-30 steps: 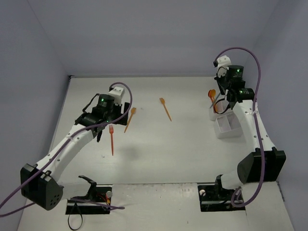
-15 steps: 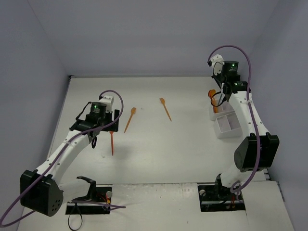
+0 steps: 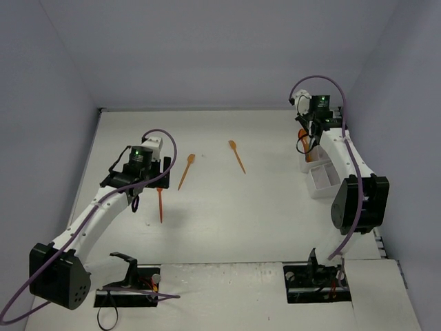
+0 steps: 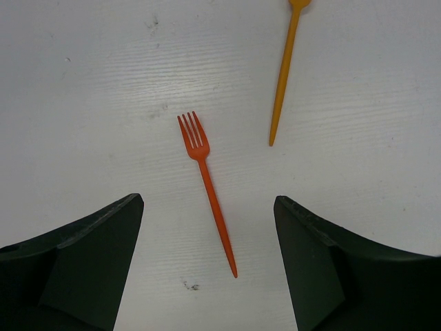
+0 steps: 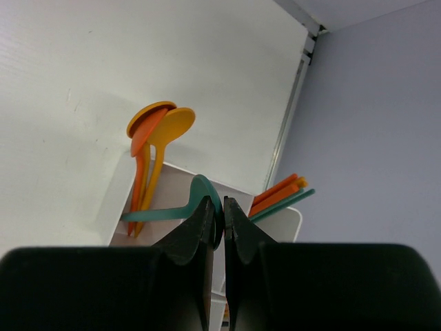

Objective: Sort the eating utensils into containers

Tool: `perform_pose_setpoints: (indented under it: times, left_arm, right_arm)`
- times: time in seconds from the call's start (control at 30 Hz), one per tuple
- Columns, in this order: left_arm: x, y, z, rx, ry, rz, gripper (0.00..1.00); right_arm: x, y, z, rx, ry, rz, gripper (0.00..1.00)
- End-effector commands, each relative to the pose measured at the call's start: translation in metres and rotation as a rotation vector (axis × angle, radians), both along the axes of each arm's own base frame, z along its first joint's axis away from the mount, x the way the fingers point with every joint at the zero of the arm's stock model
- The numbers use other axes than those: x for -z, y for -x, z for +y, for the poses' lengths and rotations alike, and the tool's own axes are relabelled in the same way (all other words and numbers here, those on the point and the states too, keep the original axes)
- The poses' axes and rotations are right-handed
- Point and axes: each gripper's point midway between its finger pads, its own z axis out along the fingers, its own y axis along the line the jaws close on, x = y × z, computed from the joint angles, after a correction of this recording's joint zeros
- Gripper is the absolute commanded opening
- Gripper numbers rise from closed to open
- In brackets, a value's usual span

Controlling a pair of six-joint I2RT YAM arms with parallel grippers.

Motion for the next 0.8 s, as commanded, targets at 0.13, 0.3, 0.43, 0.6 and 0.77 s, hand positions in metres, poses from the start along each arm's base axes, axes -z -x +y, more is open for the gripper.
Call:
perform_pose_setpoints:
  times: [0.13, 0.3, 0.43, 0.6, 0.77]
  left_arm:
    - [-0.014, -0.012, -0.002, -0.023, 0.022, -0.049, 0.74]
    - [-0.002, -0.007, -0.009, -0.046, 0.074, 0.005, 0.74]
    - [0.002, 0.0, -0.009, -0.083, 0.103, 0.037, 0.74]
    - [0.006, 0.006, -0.006, -0.13, 0.114, 0.06, 0.74]
    - [0.024, 0.012, -0.001, -0.213, 0.112, 0.127, 0.73]
  right_arm:
    - [0.014, -0.005, 0.01, -0.026, -0.032, -0.005, 0.09]
    - [0.019, -0.004, 0.011, -0.013, -0.052, 0.003, 0.29]
    - [0.01, -0.003, 0.011, 0.014, -0.07, -0.022, 0.48]
    - [-0.032, 0.002, 0.011, 0.071, -0.124, -0.13, 0.57]
    - [-0.088, 0.021, 0.021, 0.137, -0.215, -0.28, 0.63]
